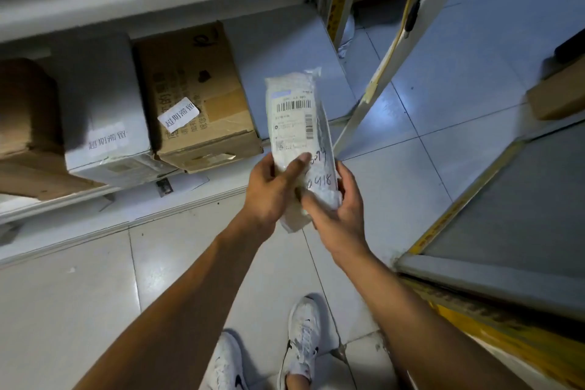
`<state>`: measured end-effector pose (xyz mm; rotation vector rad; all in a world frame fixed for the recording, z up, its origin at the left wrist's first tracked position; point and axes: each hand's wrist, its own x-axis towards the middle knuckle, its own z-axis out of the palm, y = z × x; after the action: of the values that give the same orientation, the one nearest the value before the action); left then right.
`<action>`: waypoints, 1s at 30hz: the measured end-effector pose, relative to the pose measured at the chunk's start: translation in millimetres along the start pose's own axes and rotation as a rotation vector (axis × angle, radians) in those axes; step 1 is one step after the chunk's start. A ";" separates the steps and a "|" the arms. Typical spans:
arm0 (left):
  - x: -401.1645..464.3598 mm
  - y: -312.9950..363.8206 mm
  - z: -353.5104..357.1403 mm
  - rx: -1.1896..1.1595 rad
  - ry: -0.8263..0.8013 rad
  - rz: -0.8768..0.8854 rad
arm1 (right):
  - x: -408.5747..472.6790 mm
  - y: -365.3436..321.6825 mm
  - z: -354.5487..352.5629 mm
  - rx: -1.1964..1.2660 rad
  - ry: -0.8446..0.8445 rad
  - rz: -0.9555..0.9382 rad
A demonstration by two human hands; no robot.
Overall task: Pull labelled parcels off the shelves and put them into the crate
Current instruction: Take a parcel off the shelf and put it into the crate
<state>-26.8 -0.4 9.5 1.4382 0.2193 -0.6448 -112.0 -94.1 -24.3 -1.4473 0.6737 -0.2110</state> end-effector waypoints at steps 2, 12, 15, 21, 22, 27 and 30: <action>9.9 5.9 3.1 -0.003 0.063 0.004 | 20.7 -6.3 13.0 0.016 0.082 -0.006; 8.6 -7.5 -54.7 -0.001 0.244 -0.159 | 123.7 -31.1 75.6 -0.018 0.078 0.050; 6.0 -7.6 -77.7 -0.116 0.352 -0.201 | 113.0 -36.2 91.8 -0.225 0.185 -0.110; -1.8 8.6 -105.2 -0.230 0.431 -0.142 | 83.4 -23.9 122.2 -0.310 -0.053 -0.063; -3.1 10.4 -108.2 -0.211 0.405 -0.131 | 80.8 -21.5 125.8 -0.338 -0.110 -0.052; -5.1 11.1 -121.9 -0.151 0.342 -0.166 | 74.6 -20.6 131.2 -0.132 -0.152 0.097; -12.1 3.2 -124.7 -0.093 0.305 -0.192 | 70.3 -19.3 123.3 -0.007 -0.118 0.087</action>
<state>-5.6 122.8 0.0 1.4324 0.6253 -0.5594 15.9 -29.8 -29.4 -1.4220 0.6402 -0.0555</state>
